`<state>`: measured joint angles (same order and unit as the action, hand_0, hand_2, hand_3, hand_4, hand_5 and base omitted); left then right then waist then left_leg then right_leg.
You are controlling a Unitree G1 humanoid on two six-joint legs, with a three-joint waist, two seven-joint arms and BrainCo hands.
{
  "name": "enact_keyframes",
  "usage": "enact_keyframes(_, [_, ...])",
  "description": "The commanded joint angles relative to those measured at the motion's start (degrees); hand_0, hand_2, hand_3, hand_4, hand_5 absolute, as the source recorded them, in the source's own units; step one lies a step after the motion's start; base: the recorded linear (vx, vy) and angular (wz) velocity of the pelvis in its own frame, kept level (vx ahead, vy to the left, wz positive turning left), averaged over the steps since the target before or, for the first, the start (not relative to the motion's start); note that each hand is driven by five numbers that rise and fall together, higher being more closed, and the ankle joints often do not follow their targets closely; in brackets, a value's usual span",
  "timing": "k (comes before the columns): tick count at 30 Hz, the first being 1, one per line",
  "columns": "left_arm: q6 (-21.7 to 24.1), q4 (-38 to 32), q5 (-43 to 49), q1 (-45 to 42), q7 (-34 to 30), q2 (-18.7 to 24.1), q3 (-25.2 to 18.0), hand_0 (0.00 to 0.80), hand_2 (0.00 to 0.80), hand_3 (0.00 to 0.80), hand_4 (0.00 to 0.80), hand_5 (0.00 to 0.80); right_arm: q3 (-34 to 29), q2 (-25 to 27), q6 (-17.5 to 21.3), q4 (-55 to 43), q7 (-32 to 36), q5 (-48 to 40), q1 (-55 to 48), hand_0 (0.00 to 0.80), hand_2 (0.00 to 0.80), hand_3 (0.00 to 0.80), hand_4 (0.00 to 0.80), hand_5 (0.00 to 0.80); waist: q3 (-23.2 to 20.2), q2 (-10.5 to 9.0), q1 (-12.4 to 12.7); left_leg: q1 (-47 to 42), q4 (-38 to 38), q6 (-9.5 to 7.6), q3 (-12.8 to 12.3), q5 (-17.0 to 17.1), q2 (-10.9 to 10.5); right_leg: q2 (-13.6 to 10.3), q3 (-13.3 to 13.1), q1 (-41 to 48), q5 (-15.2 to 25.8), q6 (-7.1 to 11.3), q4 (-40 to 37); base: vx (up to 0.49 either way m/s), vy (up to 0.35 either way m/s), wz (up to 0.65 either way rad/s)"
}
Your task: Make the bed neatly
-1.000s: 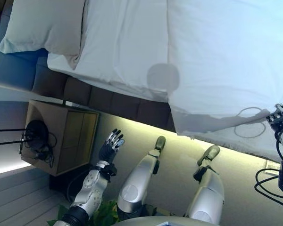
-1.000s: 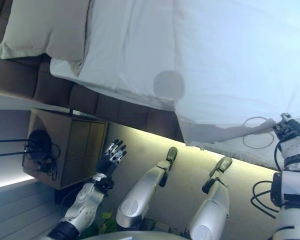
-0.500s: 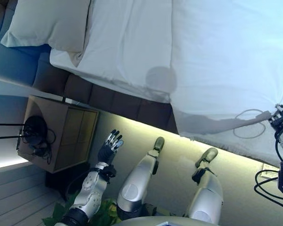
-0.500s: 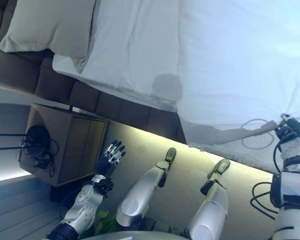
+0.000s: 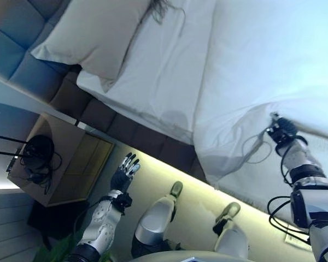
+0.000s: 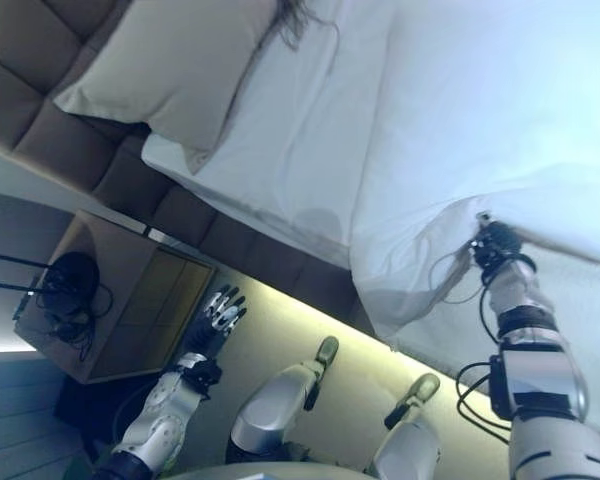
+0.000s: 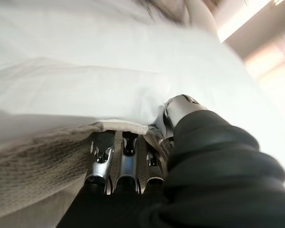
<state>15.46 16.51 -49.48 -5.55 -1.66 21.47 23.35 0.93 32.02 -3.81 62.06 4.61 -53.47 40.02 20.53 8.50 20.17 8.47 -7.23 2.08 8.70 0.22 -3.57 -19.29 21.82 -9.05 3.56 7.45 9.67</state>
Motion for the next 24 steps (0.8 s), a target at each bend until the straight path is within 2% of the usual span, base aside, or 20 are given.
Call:
enact_keyframes(1, [0.5,-1.8,2.6,-2.0,-0.8,2.1,0.3,0.0,0.0,0.0,0.0,0.0,4.5,-3.9,0.5,-8.4,0.9,2.4,-0.6,0.8,0.8,0.8,0.8,0.8,-3.9,-2.67,3.4,1.6,-0.2,1.91,-0.3,2.0,3.1,-6.8,-1.4,3.6,5.5,5.77,-0.7,0.079,0.03,0.24])
enact_keyframes(9, [-0.7,0.0,4.0,-0.5,-1.2,0.8,-0.4,0.0,0.0,0.0,0.0,0.0,9.9,-9.4,-1.5,-10.4,-1.9,5.9,-1.1,0.8,0.8,0.8,0.8,0.8,-5.0,-4.04,5.3,-0.5,0.4,2.35,0.7,2.3,3.3,-6.7,0.6,8.0,5.8,5.93,-2.5,0.046,0.021,0.2])
enact_keyframes(17, [-4.2,-0.1,6.5,-0.4,0.9,-0.8,-1.7,0.0,0.0,0.0,0.0,0.0,19.8,-15.2,-1.5,-12.1,-2.3,13.5,-2.1,0.8,0.8,0.8,0.8,0.8,-6.6,-5.02,7.9,-2.3,-0.6,2.55,2.6,2.1,2.7,-7.3,2.5,11.9,6.2,5.87,-2.8,0.058,0.043,0.2])
enact_keyframes(24, [-5.3,2.4,7.0,-1.7,-0.3,-1.5,-3.5,0.0,0.0,0.0,0.0,0.0,22.5,-19.2,-3.2,-10.8,-2.2,15.1,0.5,0.8,0.8,0.8,0.8,0.8,-7.4,-5.3,10.1,-3.3,-0.6,2.59,4.4,2.7,2.3,-7.5,3.9,14.7,5.9,5.9,-2.7,0.075,0.083,0.22])
